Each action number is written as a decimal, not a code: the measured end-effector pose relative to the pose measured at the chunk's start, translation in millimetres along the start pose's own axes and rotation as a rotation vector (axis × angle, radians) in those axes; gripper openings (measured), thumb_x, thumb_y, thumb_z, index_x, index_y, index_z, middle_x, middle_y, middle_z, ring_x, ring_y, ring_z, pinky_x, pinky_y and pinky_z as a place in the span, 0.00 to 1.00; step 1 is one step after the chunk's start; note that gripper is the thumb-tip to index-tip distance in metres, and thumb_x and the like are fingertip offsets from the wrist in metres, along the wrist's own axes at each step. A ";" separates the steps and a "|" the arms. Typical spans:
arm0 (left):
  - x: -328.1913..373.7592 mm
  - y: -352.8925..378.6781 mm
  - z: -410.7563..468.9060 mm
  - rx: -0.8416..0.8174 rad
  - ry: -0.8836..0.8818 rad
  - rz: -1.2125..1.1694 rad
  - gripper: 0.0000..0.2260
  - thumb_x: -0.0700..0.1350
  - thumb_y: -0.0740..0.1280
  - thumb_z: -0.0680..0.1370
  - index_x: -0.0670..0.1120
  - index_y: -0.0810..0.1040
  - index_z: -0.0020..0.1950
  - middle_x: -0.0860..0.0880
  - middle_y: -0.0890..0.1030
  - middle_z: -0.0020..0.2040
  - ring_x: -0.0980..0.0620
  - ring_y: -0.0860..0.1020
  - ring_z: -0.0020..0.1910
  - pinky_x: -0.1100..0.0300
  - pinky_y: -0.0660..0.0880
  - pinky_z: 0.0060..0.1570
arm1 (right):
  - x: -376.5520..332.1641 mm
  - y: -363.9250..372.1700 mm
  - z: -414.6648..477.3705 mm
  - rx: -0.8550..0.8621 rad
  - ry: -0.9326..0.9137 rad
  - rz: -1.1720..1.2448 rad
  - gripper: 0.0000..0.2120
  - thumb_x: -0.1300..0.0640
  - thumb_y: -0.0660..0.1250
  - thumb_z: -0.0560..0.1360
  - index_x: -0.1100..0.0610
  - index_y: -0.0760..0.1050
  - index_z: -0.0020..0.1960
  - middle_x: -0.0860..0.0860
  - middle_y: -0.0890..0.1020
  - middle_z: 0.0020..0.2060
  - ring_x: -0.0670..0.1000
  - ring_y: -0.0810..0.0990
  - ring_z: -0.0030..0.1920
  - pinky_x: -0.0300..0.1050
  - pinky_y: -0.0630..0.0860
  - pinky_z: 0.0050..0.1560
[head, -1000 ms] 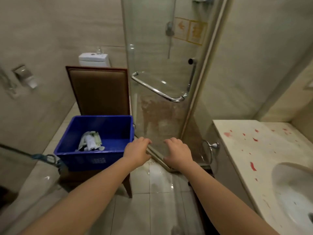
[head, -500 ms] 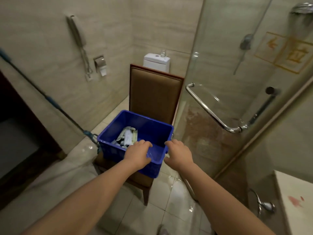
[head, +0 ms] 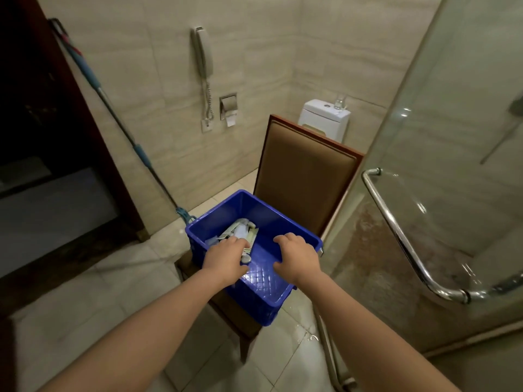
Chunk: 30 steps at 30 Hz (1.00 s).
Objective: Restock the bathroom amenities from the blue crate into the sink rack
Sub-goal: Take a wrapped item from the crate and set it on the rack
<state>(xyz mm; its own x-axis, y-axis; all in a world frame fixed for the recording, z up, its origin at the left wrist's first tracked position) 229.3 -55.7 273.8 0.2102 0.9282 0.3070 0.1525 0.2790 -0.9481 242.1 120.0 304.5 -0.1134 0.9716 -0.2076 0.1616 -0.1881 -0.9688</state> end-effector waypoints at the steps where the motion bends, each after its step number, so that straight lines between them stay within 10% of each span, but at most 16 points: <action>1: -1.8 0.6 2.3 0.001 -0.017 -0.005 0.24 0.52 0.72 0.74 0.54 0.70 0.68 0.53 0.74 0.64 0.51 0.74 0.61 0.54 0.75 0.56 | 0.4 1.3 5.1 -0.006 -0.012 0.000 0.26 0.53 0.66 0.73 0.51 0.67 0.71 0.51 0.73 0.63 0.54 0.72 0.61 0.49 0.74 0.56; 30: -136.2 77.1 241.8 -0.410 -0.138 -0.064 0.24 0.51 0.69 0.75 0.52 0.69 0.70 0.51 0.73 0.66 0.48 0.74 0.61 0.52 0.74 0.53 | 22.3 103.5 257.3 -0.393 0.196 0.135 0.24 0.53 0.66 0.75 0.53 0.68 0.70 0.53 0.73 0.64 0.56 0.72 0.63 0.51 0.75 0.58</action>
<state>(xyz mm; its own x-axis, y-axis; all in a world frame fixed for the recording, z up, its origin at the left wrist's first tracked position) -21.1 -101.0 138.8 0.0611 0.9441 0.3239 0.5376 0.2423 -0.8076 4.0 85.3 164.7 0.1155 0.9582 -0.2618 0.5260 -0.2826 -0.8022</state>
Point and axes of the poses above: each hand's wrist, its own z-axis towards the middle knuckle, its own y-axis out of the palm, x = y × z, the point moved 2 cm from there along z, towards the middle knuckle
